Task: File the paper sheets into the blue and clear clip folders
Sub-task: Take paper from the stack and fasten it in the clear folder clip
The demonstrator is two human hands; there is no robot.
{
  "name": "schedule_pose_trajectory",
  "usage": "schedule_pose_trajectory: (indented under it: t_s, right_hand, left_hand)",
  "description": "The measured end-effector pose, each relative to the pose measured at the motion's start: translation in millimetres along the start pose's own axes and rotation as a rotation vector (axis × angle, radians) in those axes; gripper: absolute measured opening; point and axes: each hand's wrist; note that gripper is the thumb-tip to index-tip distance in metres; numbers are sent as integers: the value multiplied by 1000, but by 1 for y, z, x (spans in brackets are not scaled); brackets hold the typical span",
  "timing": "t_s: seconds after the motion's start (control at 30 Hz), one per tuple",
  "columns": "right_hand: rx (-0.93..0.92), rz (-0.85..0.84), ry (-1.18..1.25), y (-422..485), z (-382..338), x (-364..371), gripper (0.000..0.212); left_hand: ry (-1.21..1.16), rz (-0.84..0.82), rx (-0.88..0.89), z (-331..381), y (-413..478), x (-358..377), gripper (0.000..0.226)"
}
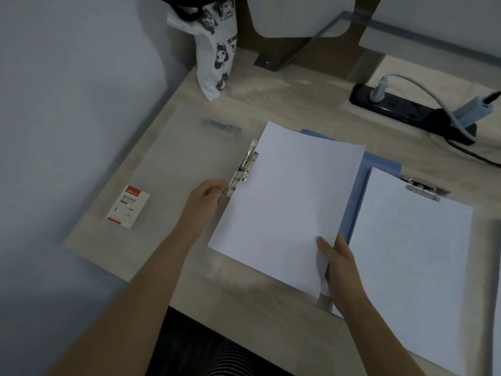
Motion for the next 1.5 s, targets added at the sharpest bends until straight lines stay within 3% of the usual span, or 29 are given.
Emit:
schedule_pose_trajectory:
  t_s: [0.23,0.37,0.57,0.77,0.87,1.07,1.5]
  right_hand:
    - [26,-15,11,0,1,-1,32]
    - [44,-9,19,1,0,-2,35]
    - [56,-18,46,-1,1,-2,34]
    - [64,-20,56,0,-1,-1,31]
    - [61,-17,55,0,-2,-2,32]
    - [59,2,51,-1,0,0,33]
    - [70,12,58,-3,-4,2,33]
  left_hand:
    - [5,-116,76,47,24,28,25]
    - [38,-152,56,60,34,39,10]
    - [46,-152,57,54,34,29,28]
    - [72,-130,4,34,22,12,8]
    - [213,-173,-75,36,21,6,34]
    - [332,-202,-181,38,23,2,37]
    - [237,-410,-307,28,22,-18,62]
Point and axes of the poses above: each hand's wrist, its own y-axis towards the middle knuckle, its own x-axis out of the palm, z = x × y, and after that the axes turned 9 degrees about z, right-handed
